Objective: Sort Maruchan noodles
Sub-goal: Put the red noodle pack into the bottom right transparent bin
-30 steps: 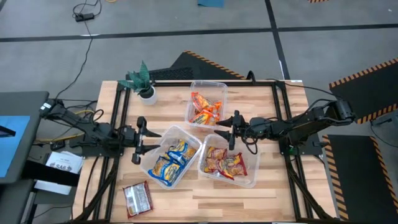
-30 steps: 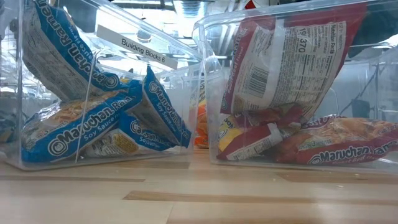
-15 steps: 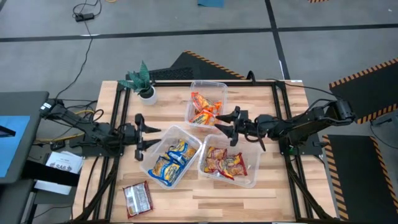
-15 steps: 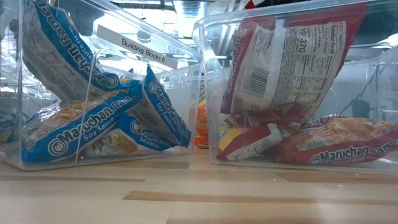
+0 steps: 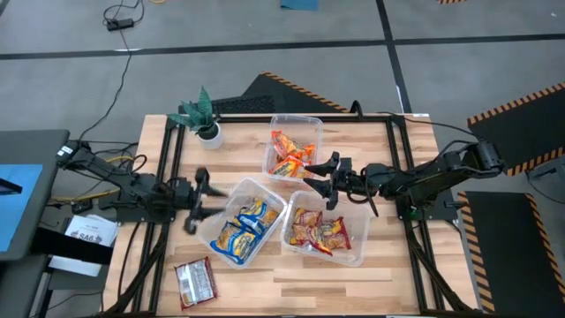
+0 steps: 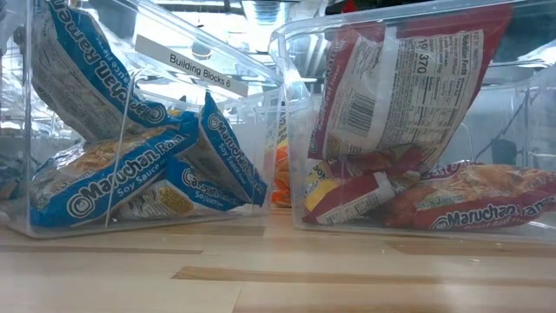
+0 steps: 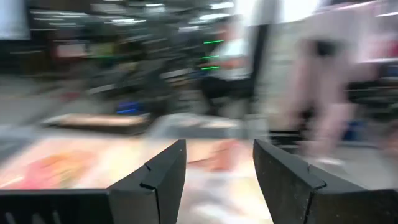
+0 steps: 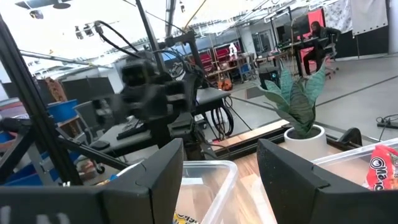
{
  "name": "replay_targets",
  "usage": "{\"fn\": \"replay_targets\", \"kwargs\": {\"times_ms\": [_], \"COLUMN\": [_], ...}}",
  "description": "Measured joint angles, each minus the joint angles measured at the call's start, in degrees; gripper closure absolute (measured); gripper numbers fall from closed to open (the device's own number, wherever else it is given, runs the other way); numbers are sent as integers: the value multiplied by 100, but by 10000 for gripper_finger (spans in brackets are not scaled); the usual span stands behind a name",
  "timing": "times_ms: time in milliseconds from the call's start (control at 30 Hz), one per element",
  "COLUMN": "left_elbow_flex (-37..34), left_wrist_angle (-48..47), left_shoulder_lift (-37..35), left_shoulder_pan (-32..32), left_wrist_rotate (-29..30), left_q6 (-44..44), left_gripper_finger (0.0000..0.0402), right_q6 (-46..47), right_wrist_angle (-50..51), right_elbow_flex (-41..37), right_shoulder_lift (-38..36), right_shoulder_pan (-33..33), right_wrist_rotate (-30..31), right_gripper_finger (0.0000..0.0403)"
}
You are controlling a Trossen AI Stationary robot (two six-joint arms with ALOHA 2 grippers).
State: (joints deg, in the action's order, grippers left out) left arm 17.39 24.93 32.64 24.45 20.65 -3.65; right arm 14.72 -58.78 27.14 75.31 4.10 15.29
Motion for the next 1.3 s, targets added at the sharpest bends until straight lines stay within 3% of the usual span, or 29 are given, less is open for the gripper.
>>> {"fn": "replay_targets", "kwargs": {"times_ms": [100, 167, 233, 433, 667, 800, 900, 1000, 1133, 1300], "left_elbow_flex": [270, 440, 628, 1793, 3895, 5070, 5766, 6181, 6221, 6195], "left_wrist_angle": [62, 37, -175, -1844, -4298, -6186, -7532, -8376, -8292, -8065], "left_shoulder_lift": [17, 131, 321, 1502, 3402, 4500, 5284, 5934, 6557, 7175], "left_shoulder_pan": [176, 487, 914, 2210, 3292, 3650, 3840, 3942, 4021, 4059], "left_wrist_rotate": [-1330, -1748, -1688, -297, 462, 826, 745, 210, -561, -992], "left_q6": [-159, -94, 102, -66, -1367, -2282, -3116, -4035, -4849, -4557], "left_gripper_finger": [227, 227, 227, 227, 227, 227, 227, 227, 227, 227], "right_q6": [-4, -8, -16, -17, -15, -15, -15, -13, -13, -13], "right_wrist_angle": [4, 39, 120, 313, 315, 329, 381, 471, 492, 492], "right_elbow_flex": [0, 0, 0, 0, 0, 0, -2, -4, -4, -4], "right_shoulder_lift": [0, 0, 0, 0, 0, 0, 0, 0, 0, 0], "right_shoulder_pan": [0, 0, 0, -13, -13, -13, -13, -13, -13, -12], "right_wrist_rotate": [0, 0, 0, 0, 0, 0, 0, 0, 0, 0], "right_gripper_finger": [177, 177, 177, 177, 177, 177, 177, 177, 177, 177]}}
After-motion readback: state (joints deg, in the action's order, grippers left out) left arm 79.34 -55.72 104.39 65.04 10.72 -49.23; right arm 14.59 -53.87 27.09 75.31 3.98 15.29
